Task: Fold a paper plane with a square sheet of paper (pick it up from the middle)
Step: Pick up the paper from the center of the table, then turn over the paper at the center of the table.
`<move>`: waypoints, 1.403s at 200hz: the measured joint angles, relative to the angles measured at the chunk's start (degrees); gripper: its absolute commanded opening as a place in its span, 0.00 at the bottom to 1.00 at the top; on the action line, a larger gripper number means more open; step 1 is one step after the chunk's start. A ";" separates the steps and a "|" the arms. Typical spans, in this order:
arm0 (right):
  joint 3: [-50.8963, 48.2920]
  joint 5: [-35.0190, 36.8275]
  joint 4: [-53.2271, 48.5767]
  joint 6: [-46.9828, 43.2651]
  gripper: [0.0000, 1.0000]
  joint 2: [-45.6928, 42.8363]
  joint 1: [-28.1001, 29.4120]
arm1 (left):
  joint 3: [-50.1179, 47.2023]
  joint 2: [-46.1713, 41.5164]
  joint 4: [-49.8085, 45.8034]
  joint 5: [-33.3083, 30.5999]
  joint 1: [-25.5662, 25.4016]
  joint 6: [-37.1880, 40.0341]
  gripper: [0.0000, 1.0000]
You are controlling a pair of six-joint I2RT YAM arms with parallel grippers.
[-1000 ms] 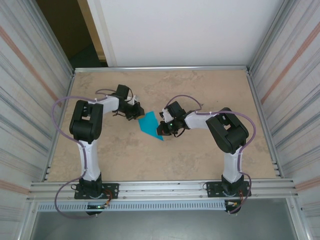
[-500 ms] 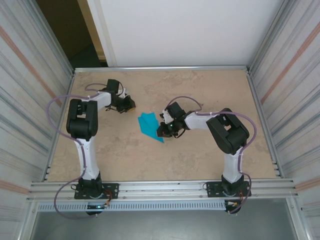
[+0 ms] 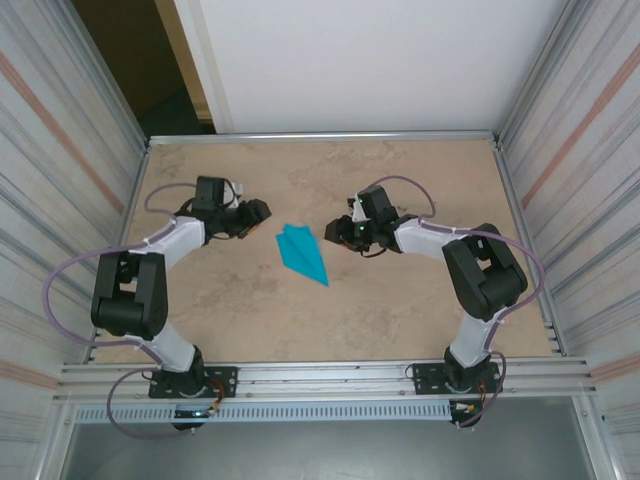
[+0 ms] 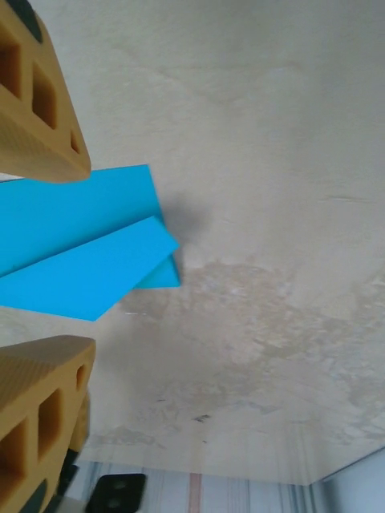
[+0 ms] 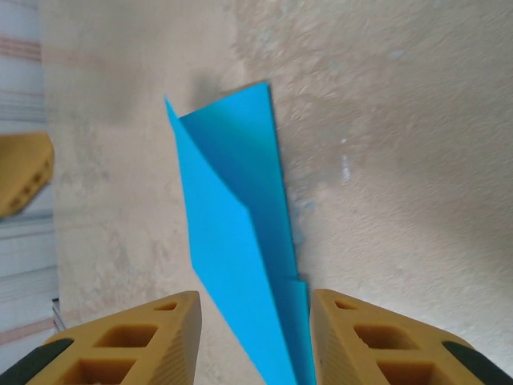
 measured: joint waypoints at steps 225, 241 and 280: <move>4.37 -10.19 6.73 -4.28 0.04 3.15 0.59 | -7.45 -6.93 11.28 4.52 -4.24 -9.42 0.70; 4.20 -10.27 8.48 -2.97 0.04 -0.68 -0.07 | -7.43 -9.68 13.77 6.05 -4.44 -9.79 0.75; 3.69 -10.80 14.08 1.86 0.04 -9.09 -1.73 | -7.43 -14.05 20.06 8.33 -7.89 -10.49 0.82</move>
